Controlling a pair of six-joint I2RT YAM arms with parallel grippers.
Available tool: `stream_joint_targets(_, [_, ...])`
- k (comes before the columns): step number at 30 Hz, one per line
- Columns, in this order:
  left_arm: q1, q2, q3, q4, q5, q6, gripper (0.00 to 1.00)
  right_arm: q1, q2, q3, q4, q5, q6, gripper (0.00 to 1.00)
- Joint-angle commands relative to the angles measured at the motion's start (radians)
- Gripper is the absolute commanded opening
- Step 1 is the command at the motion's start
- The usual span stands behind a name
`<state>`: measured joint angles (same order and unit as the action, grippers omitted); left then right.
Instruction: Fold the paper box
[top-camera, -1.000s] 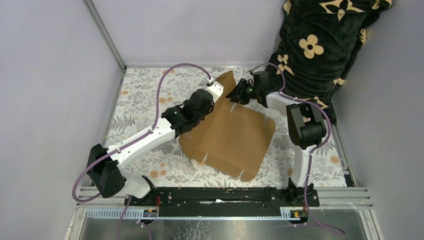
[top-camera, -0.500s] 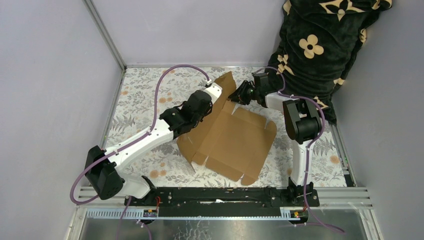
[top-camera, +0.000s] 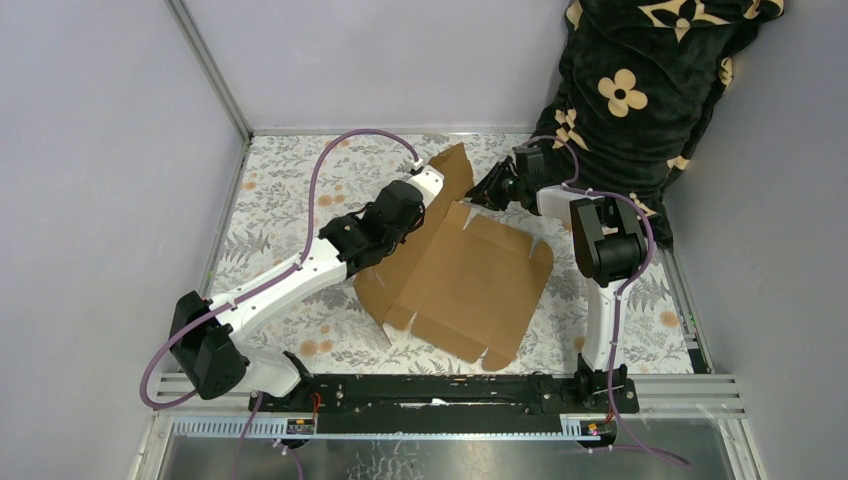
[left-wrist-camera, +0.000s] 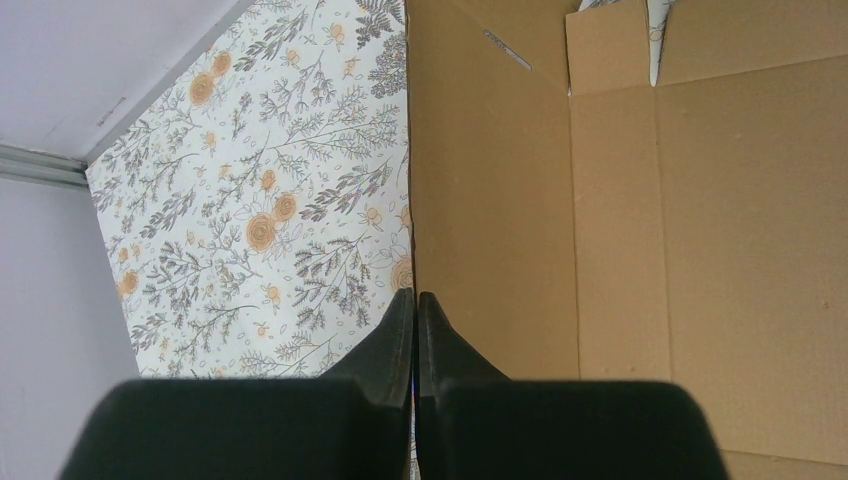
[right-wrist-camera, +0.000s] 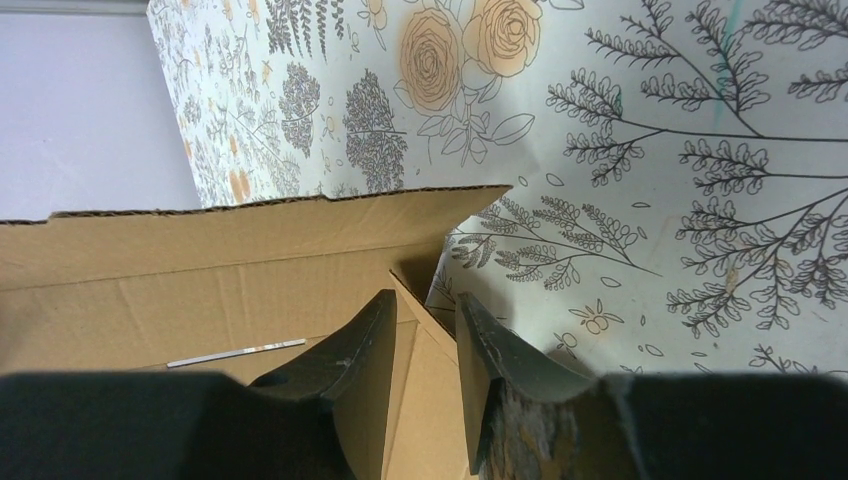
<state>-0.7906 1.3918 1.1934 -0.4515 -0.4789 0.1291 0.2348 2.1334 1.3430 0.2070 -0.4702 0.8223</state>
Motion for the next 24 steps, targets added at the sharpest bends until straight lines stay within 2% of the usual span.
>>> stream_joint_targets(1, [-0.008,-0.013,0.02,-0.023,-0.01,-0.005,0.02,0.009,0.005,-0.009,0.02,-0.048,-0.014,0.36])
stream_joint_targets(13, [-0.021,-0.003,0.041,-0.024,-0.022,-0.006,0.02,0.049,-0.03,-0.124,0.096,-0.106,-0.019,0.36])
stream_joint_targets(24, [-0.053,0.012,0.044,-0.046,-0.11,0.028,0.02,0.087,-0.075,-0.182,0.171,-0.12,-0.042,0.38])
